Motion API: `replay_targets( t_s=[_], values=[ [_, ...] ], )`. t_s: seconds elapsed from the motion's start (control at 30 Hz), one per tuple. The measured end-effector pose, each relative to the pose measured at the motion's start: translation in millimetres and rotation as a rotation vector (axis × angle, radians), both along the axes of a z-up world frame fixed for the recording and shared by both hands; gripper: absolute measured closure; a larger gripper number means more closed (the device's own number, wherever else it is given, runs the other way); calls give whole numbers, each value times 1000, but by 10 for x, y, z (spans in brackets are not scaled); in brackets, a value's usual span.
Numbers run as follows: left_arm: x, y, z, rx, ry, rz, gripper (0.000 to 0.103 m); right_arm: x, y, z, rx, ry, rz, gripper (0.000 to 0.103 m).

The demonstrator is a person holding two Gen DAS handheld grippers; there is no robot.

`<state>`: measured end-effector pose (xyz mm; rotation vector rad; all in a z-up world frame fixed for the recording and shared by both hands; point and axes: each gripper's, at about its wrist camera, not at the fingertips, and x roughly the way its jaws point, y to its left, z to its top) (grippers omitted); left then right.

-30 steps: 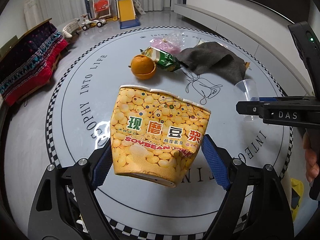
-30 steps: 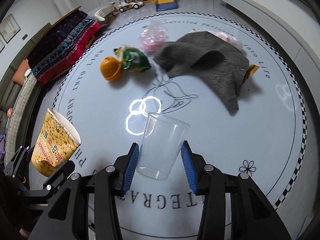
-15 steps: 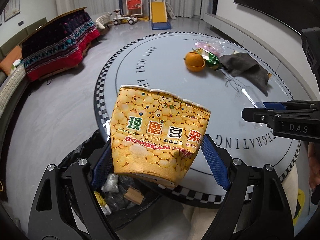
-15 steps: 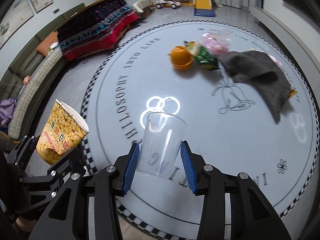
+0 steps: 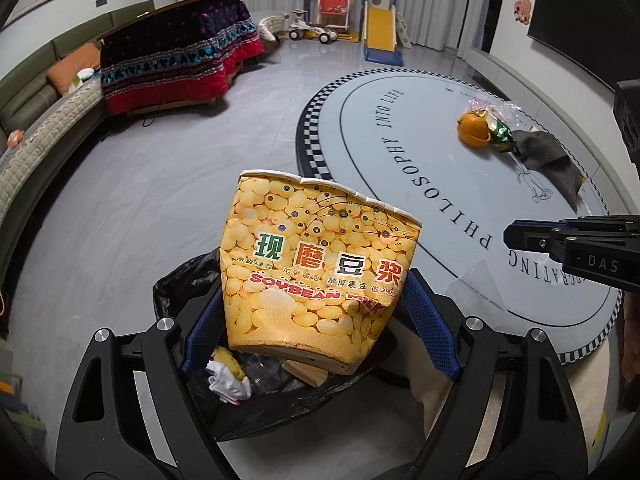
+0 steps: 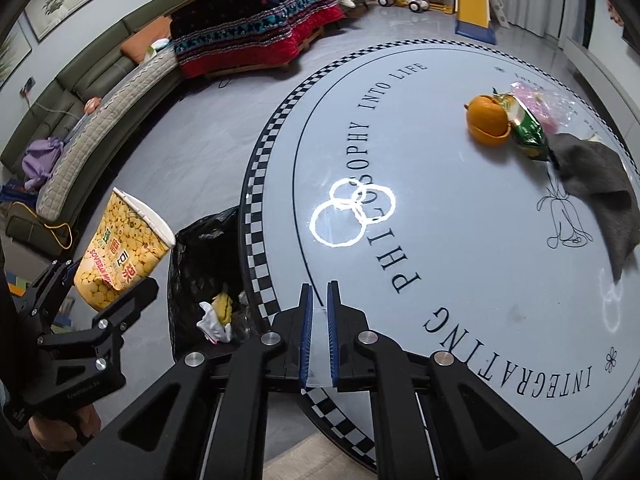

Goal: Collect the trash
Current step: 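Carry the snack cup and clear cup over the trash bin and release both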

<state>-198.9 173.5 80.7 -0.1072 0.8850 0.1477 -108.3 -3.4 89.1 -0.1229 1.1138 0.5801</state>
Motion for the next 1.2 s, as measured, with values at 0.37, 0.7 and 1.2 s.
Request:
replay_targets(
  t_s=[0.37, 0.7, 1.2],
  values=[
    [-169, 397, -90, -58, -18, 88, 22, -650, 846, -526, -310, -67, 335, 50],
    [-317, 599, -115, -64, -31, 125, 22, -637, 926, -422, -234, -36, 319, 84],
    [-417, 1052, -496, -72, 112, 271, 6, -518, 1146, -434, -192, -18, 341, 82]
  ],
)
